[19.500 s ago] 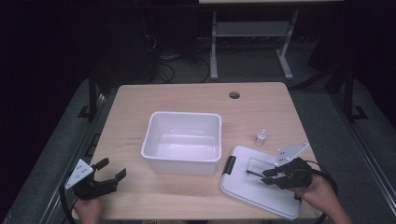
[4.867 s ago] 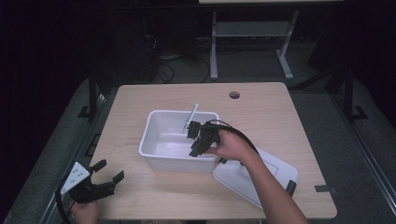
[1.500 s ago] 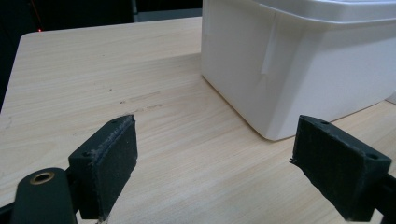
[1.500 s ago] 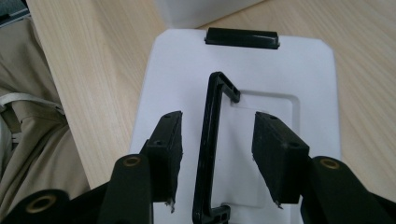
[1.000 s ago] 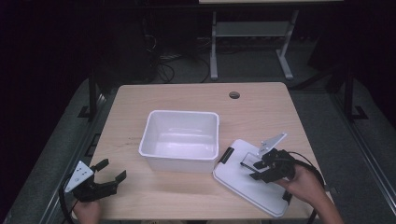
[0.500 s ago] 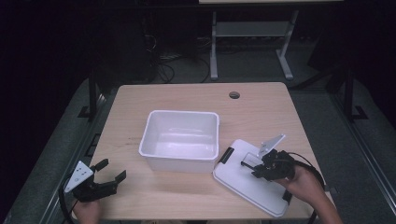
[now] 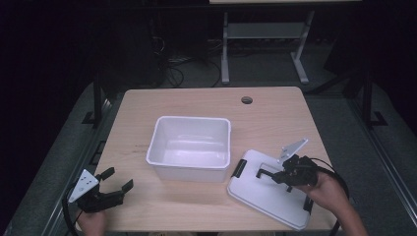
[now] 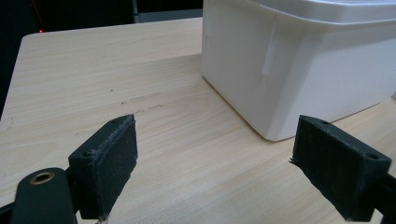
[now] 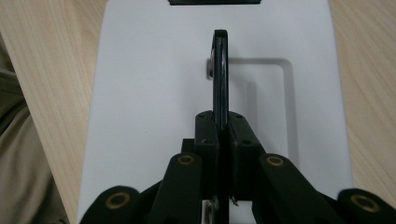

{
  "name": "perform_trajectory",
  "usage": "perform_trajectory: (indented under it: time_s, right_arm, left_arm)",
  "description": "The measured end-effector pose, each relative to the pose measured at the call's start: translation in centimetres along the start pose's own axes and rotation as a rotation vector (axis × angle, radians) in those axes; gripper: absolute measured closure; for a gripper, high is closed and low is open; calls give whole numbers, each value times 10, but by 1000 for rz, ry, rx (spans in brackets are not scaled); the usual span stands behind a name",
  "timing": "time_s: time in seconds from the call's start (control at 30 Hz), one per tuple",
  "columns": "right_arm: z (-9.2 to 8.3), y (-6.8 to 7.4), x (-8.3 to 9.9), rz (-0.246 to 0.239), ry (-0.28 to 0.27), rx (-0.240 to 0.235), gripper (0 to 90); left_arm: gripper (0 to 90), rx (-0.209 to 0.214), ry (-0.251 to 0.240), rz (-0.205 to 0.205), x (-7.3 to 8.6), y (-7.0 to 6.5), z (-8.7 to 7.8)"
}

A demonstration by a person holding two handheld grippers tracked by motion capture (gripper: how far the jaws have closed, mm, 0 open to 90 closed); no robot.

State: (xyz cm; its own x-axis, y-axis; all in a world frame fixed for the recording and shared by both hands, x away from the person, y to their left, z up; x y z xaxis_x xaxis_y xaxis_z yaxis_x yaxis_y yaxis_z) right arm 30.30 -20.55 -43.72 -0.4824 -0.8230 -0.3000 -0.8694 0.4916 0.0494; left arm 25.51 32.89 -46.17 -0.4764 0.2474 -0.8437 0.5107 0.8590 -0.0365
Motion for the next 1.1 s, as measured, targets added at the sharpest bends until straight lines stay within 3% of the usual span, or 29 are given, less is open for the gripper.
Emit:
perform_trajectory:
  time_s: [0.43, 1.1]
  right_arm:
    - [-7, -4, 3, -10, -6, -3, 844]
    - [-58, 0, 4, -55, -28, 47, 844]
  left_arm:
    - [129, -3, -3, -1, 0, 1, -1]
    - [130, -3, 2, 1, 0, 0, 0]
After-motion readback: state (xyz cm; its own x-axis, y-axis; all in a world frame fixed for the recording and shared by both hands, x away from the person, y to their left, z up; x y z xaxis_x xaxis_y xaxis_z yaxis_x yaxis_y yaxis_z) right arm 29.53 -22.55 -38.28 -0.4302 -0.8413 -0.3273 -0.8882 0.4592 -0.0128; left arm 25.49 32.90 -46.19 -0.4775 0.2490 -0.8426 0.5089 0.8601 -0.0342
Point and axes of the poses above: each handheld gripper's, and its own axes: z roughly forward along the jaws, x roughly out of its underside, y roughly to its left, the point moved 4 cm from there along z, roughly forward along the jaws, and after that the axes turned 11 degrees about y, right-handed, at the moved point
